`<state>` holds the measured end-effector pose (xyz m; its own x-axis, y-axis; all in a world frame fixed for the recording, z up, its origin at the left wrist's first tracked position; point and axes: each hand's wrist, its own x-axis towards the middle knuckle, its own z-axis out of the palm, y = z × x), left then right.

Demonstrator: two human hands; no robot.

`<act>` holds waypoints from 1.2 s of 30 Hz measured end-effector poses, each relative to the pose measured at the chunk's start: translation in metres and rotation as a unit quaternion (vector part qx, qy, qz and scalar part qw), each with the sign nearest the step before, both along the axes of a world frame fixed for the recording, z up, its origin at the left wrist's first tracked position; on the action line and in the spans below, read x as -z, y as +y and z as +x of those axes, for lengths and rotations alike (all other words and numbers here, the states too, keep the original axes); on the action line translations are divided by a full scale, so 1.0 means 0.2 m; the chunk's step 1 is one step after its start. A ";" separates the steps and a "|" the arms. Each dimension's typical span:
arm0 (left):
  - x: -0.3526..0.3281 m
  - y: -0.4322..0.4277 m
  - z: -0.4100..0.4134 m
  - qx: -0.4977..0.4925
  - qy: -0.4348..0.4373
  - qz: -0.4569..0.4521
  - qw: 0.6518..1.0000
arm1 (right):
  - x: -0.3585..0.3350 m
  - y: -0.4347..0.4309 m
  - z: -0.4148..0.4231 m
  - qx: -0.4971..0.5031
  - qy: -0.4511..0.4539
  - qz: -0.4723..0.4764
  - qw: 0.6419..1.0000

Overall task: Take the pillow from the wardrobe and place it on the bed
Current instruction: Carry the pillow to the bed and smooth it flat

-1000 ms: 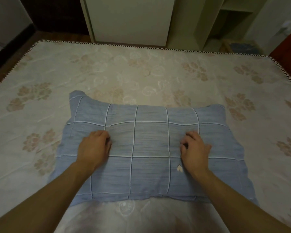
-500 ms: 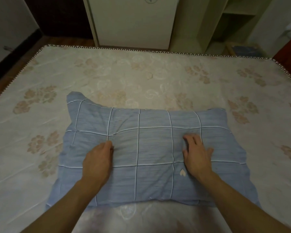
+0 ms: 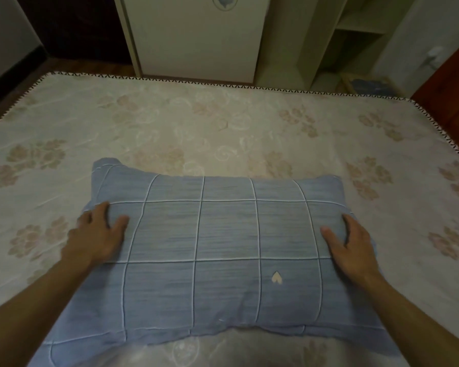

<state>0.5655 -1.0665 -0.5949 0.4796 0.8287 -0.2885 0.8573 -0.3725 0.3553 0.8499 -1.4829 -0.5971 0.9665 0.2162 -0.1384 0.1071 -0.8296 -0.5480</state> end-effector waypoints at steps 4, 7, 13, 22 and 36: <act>0.04 0.01 -0.05 -0.057 -0.056 -0.103 0.992 | 0.06 -0.13 0.04 0.080 0.134 0.098 0.983; 0.08 -0.04 -0.03 -0.065 -0.060 -0.107 0.990 | 0.10 -0.15 0.04 0.092 0.163 0.111 0.976; 0.07 -0.09 -0.03 -0.055 -0.111 -0.063 0.990 | 0.14 -0.20 -0.08 0.100 0.185 0.132 0.969; 0.05 -0.01 0.11 0.007 -0.082 -0.051 0.995 | 0.08 -0.15 -0.13 0.120 0.161 0.191 0.961; 0.01 -0.21 -0.06 0.013 -0.055 0.092 0.994 | -0.02 -0.01 -0.20 -0.030 -0.044 -0.008 0.999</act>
<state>0.5536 -1.1087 -0.5971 0.5219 0.8494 -0.0785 0.8061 -0.4611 0.3708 0.8108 -1.4843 -0.5938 0.9603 0.2727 -0.0582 0.2039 -0.8290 -0.5207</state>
